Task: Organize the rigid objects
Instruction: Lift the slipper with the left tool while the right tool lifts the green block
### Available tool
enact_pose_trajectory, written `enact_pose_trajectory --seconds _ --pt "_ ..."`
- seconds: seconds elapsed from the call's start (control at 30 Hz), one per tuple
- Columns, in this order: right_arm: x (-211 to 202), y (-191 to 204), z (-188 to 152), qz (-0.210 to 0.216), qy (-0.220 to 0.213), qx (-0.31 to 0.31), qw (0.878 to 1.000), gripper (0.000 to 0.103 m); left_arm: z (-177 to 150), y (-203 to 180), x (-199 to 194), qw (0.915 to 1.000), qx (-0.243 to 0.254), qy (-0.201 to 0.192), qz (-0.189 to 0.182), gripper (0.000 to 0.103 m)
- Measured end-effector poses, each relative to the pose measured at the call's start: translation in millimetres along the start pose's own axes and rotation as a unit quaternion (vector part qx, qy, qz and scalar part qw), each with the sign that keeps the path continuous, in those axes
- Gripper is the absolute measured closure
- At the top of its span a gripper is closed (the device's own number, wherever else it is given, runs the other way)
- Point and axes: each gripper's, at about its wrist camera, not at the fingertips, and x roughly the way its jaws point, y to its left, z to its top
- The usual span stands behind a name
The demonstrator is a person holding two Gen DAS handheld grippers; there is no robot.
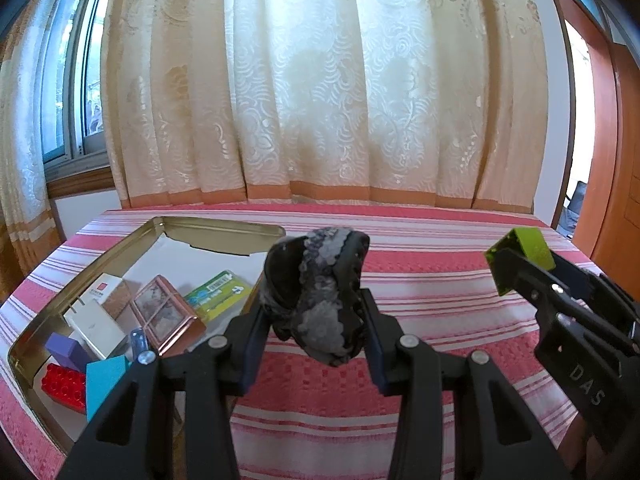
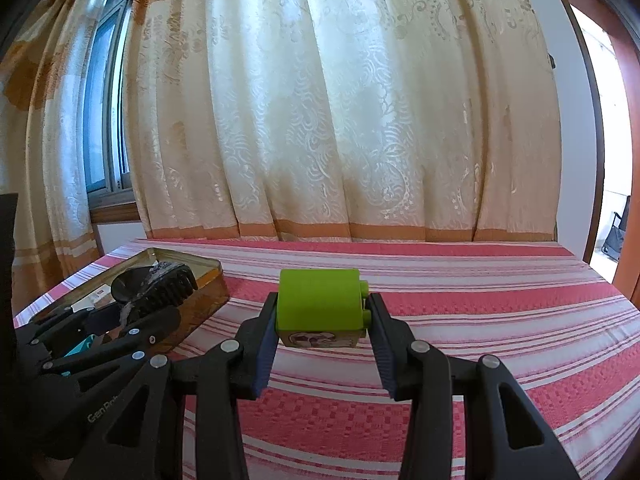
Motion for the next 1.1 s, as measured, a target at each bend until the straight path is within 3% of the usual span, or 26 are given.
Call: enact_pose_trajectory --seconds 1.1 --pt "-7.8 28.8 -1.1 0.026 -0.023 -0.02 0.999 0.058 -4.1 20.4 -16.9 0.9996 -0.016 -0.016 0.019 0.061"
